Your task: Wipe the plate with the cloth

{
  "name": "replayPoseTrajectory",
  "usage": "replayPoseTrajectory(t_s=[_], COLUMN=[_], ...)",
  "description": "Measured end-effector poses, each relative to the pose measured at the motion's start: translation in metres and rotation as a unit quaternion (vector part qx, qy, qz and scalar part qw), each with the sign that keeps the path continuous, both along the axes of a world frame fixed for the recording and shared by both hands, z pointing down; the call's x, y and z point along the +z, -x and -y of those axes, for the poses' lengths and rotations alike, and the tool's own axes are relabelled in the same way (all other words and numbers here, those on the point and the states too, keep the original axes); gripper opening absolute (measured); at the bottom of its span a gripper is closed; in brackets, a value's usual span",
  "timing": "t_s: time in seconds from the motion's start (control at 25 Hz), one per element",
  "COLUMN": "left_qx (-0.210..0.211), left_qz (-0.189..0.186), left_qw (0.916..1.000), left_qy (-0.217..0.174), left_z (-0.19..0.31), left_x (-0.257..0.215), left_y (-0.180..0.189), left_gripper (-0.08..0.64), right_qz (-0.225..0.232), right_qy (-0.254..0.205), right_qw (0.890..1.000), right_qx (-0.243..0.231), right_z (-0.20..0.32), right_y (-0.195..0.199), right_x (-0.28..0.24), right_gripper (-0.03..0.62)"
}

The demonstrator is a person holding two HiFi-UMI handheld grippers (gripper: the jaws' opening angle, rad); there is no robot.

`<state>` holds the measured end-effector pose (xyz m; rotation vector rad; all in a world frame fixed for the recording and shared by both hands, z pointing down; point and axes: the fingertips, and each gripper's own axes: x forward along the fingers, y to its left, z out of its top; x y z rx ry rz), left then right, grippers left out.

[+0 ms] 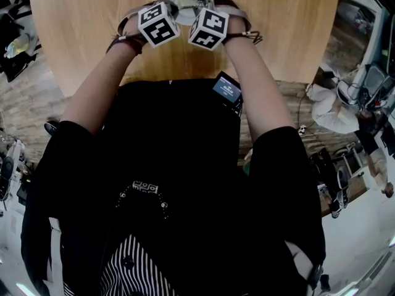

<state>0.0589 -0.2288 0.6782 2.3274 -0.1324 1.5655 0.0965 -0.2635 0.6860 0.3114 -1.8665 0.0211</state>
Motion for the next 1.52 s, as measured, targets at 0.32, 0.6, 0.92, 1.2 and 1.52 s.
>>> replayPoseTrajectory(t_s=[0.32,0.6,0.92,1.2,1.52], left_qx=[-0.003,-0.006,-0.004,0.000,0.004], left_qz=[0.011,0.017,0.004,0.006,0.004], left_qw=[0.9999,0.9994,0.9998,1.0000,0.9999], left_qy=[-0.010,-0.029,-0.017,0.001,0.012], left_z=[0.004,0.003,-0.001,-0.003,-0.004], left_x=[0.001,0.001,0.001,0.002,0.001], left_y=[0.003,0.003,0.004,-0.004,-0.004], left_gripper=[-0.005,-0.005,-0.005,-0.005,-0.005], right_qz=[0.040,0.049,0.022,0.022,0.030], right_qy=[0.043,0.066,0.023,0.043,0.052], right_qw=[0.997,0.995,0.999,0.998,0.995], right_qx=[0.059,0.057,-0.004,0.031,0.082], right_z=[-0.019,-0.053,-0.023,0.012,0.021], right_y=[0.016,0.016,0.011,0.014,0.015], right_x=[-0.004,-0.006,0.000,0.000,-0.005], right_gripper=[0.052,0.052,0.052,0.052,0.052])
